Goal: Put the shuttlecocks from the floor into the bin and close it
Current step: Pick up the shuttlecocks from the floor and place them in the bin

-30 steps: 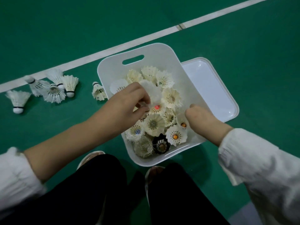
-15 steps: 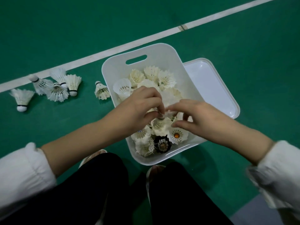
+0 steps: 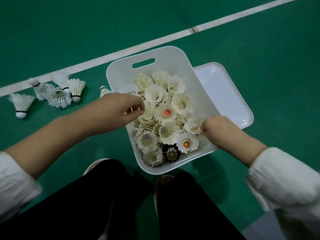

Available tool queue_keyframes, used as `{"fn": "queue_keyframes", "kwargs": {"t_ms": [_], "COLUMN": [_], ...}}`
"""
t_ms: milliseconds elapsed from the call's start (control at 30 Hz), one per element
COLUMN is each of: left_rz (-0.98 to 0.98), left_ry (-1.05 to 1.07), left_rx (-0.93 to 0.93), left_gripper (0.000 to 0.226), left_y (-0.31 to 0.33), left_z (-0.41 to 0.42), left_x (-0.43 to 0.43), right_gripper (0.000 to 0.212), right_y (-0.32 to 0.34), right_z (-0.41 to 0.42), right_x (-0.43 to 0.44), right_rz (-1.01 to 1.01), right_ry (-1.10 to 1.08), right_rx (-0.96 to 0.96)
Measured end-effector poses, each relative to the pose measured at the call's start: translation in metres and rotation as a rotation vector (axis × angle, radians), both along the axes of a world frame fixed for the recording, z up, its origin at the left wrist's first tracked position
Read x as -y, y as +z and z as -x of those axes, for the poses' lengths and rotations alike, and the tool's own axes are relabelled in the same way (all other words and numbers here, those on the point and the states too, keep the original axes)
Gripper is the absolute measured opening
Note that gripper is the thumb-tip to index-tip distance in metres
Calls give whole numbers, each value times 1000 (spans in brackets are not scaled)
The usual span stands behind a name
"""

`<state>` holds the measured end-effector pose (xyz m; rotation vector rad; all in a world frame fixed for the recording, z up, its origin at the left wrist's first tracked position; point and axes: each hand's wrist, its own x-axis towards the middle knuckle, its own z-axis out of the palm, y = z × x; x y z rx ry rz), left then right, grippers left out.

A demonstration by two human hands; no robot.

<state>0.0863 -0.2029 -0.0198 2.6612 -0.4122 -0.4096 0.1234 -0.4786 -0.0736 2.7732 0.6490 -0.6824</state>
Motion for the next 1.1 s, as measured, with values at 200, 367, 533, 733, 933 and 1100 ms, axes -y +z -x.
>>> {"fn": "queue_keyframes", "kwargs": {"t_ms": [200, 367, 533, 733, 933, 1100], "left_rz": [-62, -182, -218, -255, -380, -395], "left_ry": [4, 134, 231, 343, 591, 741], "left_rx": [-25, 40, 27, -57, 43, 67], "left_gripper": [17, 17, 17, 16, 24, 34], "left_y": [10, 41, 68, 57, -13, -81], "left_z": [18, 48, 81, 100, 100, 87], "left_x": [-22, -51, -81, -146, -225, -266], "right_gripper": [42, 34, 31, 28, 31, 35], "right_y": [0, 63, 120, 116, 73, 16], "right_z": [-5, -2, 19, 35, 34, -5], "right_x": [-9, -32, -121, -235, -306, -325], "right_rz": [6, 7, -401, -351, -31, 58], "right_ry": [21, 57, 188, 458, 771, 645], "right_rx": [-72, 33, -21, 9, -16, -11]}}
